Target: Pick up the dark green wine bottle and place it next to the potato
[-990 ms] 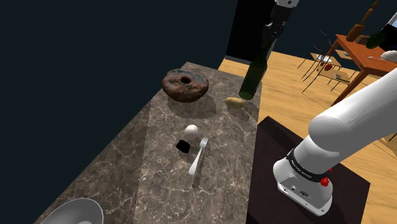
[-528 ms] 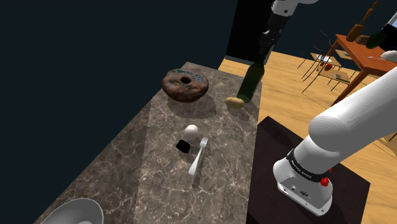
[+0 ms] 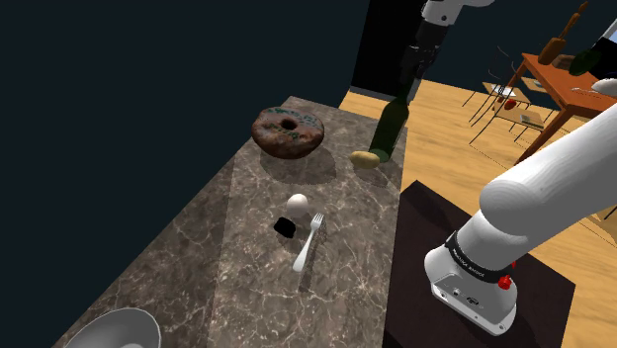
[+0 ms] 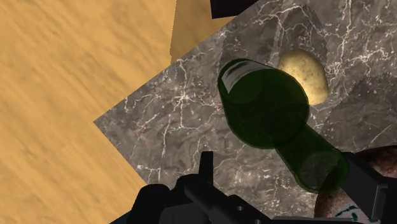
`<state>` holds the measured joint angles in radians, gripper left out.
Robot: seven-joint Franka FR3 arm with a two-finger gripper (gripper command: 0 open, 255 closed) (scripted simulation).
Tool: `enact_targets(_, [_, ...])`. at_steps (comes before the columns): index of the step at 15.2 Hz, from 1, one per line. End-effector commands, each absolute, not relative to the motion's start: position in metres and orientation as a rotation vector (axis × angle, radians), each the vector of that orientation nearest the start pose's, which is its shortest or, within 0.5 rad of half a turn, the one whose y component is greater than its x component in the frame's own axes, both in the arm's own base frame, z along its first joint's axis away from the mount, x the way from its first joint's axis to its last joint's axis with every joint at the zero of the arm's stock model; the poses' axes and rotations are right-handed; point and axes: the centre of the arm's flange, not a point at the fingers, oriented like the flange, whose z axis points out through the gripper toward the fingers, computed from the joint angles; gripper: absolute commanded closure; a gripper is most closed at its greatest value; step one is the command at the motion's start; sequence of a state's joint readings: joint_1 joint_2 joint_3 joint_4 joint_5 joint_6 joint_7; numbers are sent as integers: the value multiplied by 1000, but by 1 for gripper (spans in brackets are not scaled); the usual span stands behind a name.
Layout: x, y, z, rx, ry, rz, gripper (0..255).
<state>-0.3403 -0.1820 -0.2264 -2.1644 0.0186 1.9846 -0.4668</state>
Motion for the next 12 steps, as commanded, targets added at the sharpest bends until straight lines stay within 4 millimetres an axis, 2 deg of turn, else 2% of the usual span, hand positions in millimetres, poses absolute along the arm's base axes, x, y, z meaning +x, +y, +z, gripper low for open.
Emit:
enact_targets(1, [419,-270,472,-3086,160,-41,0])
enact_targets(3, [419,-270,472,-3086,160,-41,0])
enact_targets(7, [417,-272,522,-3086,160,-41,0])
enact_targets(12, [417,-272,522,-3086,160,-41,0])
